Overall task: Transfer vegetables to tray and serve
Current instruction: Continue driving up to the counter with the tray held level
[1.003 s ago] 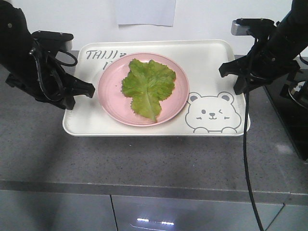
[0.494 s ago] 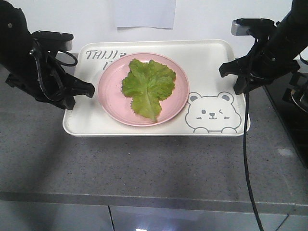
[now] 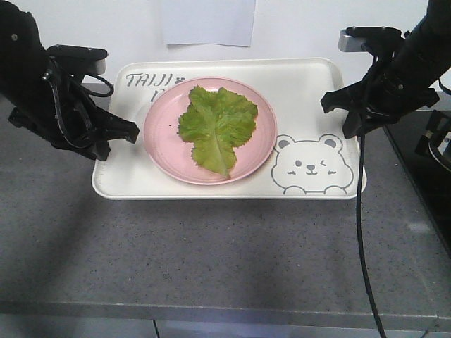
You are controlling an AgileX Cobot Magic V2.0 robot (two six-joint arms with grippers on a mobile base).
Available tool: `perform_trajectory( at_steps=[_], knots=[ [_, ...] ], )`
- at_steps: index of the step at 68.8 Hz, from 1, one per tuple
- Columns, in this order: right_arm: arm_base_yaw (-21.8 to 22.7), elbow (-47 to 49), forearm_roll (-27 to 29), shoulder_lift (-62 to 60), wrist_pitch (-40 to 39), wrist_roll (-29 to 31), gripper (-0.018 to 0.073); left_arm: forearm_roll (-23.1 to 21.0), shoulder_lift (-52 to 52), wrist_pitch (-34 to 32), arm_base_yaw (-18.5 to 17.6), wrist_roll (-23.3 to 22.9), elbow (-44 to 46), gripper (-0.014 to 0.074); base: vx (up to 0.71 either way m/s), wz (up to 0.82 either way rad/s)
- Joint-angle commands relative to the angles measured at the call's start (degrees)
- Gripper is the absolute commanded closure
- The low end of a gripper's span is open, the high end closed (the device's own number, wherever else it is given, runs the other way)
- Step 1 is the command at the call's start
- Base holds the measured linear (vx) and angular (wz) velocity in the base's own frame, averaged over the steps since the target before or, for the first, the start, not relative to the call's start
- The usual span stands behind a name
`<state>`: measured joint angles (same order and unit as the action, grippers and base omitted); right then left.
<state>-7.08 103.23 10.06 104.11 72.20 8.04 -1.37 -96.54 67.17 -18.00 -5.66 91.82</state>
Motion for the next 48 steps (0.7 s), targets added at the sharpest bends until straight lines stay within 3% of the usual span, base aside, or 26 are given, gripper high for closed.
perform_trajectory(
  at_steps=[1,48],
  knots=[
    [-0.8,1.6,5.5,-3.4,1.1,2.3,0.0565,-4.9,2.9,-4.4,-1.1,1.5,1.7,0.0602,0.06,-0.02],
    [-0.8,1.6,5.5,-3.4,1.1,2.3,0.0565,-4.9,2.9,-4.4,-1.1,1.5,1.7,0.0602,0.05,-0.01]
  ],
)
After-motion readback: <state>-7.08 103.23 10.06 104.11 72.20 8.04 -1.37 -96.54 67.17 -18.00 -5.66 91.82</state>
